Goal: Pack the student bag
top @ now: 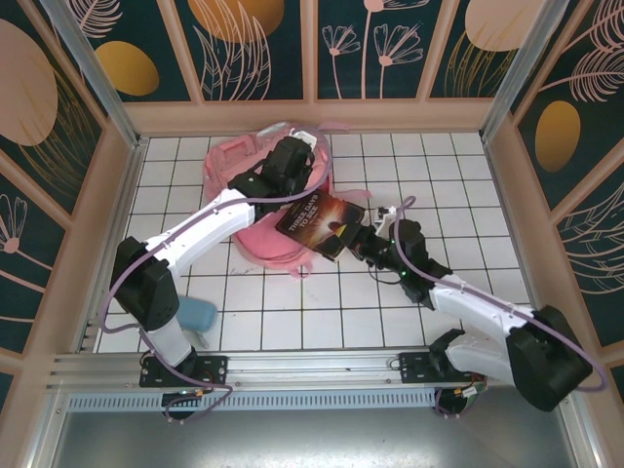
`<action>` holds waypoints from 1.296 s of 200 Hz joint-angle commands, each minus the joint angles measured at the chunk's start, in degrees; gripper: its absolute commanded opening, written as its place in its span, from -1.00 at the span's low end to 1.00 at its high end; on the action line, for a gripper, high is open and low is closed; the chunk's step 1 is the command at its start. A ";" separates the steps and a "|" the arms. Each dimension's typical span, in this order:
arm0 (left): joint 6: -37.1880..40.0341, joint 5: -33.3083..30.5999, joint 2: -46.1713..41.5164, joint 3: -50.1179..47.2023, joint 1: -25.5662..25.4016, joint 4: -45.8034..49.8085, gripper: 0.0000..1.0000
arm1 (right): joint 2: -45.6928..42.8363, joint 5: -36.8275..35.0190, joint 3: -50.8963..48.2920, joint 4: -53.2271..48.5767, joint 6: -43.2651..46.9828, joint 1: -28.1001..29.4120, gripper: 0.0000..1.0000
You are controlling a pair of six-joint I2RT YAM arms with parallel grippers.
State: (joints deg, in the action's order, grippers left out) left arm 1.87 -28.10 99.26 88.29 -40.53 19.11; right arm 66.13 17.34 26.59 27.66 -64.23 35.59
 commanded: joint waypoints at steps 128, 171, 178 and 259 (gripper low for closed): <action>-6.00 2.73 1.64 9.27 -0.33 -7.66 -1.00 | 43.27 -24.03 29.13 27.13 -6.48 6.10 -0.83; -6.57 2.48 0.41 8.80 -0.30 -7.25 -1.00 | 52.56 -27.40 36.72 27.16 -9.46 7.74 -0.75; -6.74 2.29 0.41 8.66 -0.31 -7.18 -1.00 | 53.98 -27.02 38.35 26.90 -9.85 7.74 -0.72; -7.75 1.69 -0.17 8.57 -0.29 -6.70 -1.00 | 54.26 -16.66 39.32 22.53 -17.01 6.31 0.34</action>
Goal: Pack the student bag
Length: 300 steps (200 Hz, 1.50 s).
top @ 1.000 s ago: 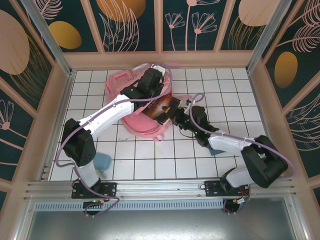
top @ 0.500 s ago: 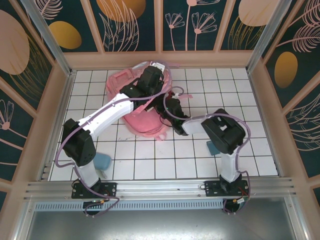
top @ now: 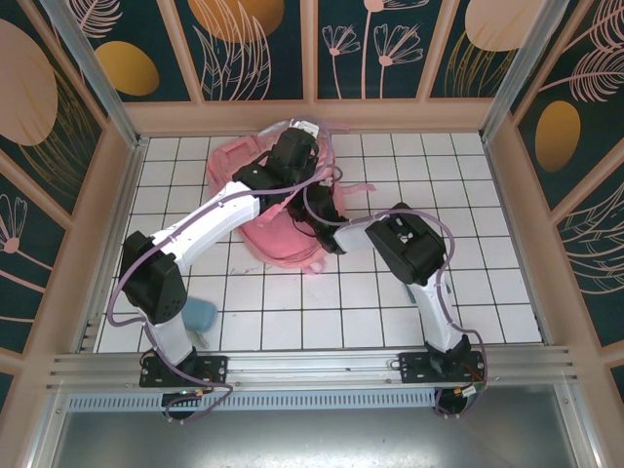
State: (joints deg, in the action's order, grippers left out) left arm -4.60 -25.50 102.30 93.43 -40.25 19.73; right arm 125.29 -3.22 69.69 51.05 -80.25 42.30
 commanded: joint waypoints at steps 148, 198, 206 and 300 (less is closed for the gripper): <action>-2.56 -0.17 -2.55 3.44 -0.46 -8.59 -1.00 | -12.92 14.32 -10.39 -7.38 -2.44 -2.78 -0.36; -2.52 -0.52 -2.62 3.44 -0.46 -8.55 -1.00 | -11.16 14.49 -3.86 -22.82 1.10 -3.47 0.22; -2.52 -0.46 -2.56 3.39 -0.53 -8.65 -1.00 | -12.17 14.47 -4.52 -24.71 1.01 -3.43 0.33; -2.63 -0.36 -2.04 3.03 -0.52 -9.35 -1.00 | -18.60 17.25 -7.46 -34.26 1.32 -3.54 0.04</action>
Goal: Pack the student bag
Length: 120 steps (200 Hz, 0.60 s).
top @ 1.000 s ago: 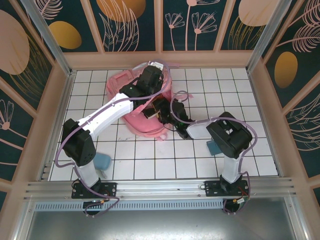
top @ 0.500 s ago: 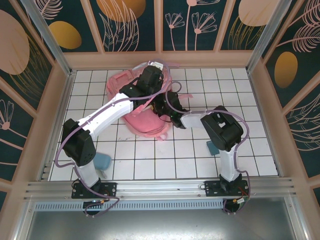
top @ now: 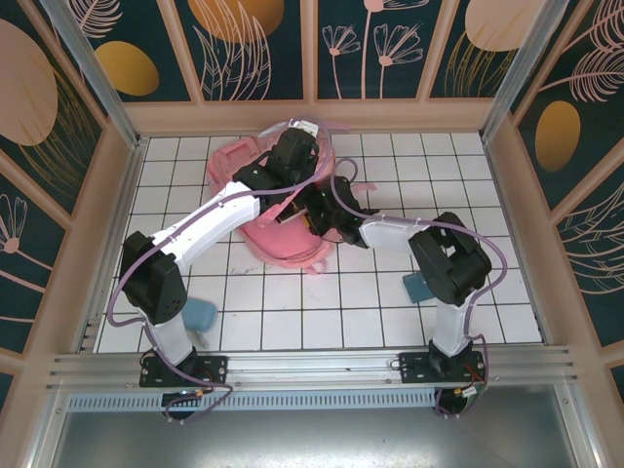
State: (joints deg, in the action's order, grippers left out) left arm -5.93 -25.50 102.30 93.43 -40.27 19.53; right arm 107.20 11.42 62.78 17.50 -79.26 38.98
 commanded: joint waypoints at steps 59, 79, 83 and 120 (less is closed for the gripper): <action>-1.62 0.96 -1.93 3.16 -0.46 -8.72 -1.00 | 3.98 1.06 2.62 -1.13 0.07 -0.05 -0.24; -1.62 1.21 -1.94 3.13 -0.50 -8.72 -1.00 | 5.70 1.85 3.97 -0.28 0.25 -0.21 -0.47; -1.62 1.24 -1.93 3.09 -0.50 -8.71 -1.00 | 6.09 2.08 4.35 -0.27 0.17 -0.22 -0.53; -1.80 2.26 -1.98 2.85 -0.44 -8.89 -1.00 | 8.45 2.86 7.68 1.37 0.90 -0.13 -0.74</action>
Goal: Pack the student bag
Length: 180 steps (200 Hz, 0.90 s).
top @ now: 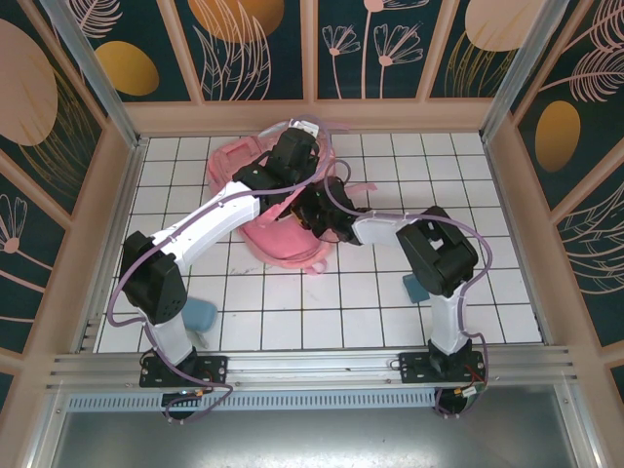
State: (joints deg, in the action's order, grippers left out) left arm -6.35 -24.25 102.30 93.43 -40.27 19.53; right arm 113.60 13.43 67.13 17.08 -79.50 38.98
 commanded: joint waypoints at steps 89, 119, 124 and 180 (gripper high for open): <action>-2.79 2.16 0.80 4.51 -0.47 -7.91 -1.00 | -5.56 7.22 -2.55 3.09 3.40 -1.79 -0.27; -2.97 5.92 3.53 7.70 -0.47 -7.74 -1.00 | -17.15 11.22 -12.74 3.83 4.90 -3.22 -0.04; -2.97 7.13 4.04 8.37 -0.46 -7.67 -1.00 | -19.22 12.10 -14.89 3.79 5.17 -3.78 -0.02; -5.08 26.90 12.57 16.37 -0.44 -9.02 -1.00 | -44.96 3.31 -33.27 -15.82 12.90 -14.81 0.14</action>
State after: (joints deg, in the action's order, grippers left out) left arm -9.39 -10.76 112.31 103.72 -40.12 19.94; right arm 77.41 23.51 39.64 13.85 -72.01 28.40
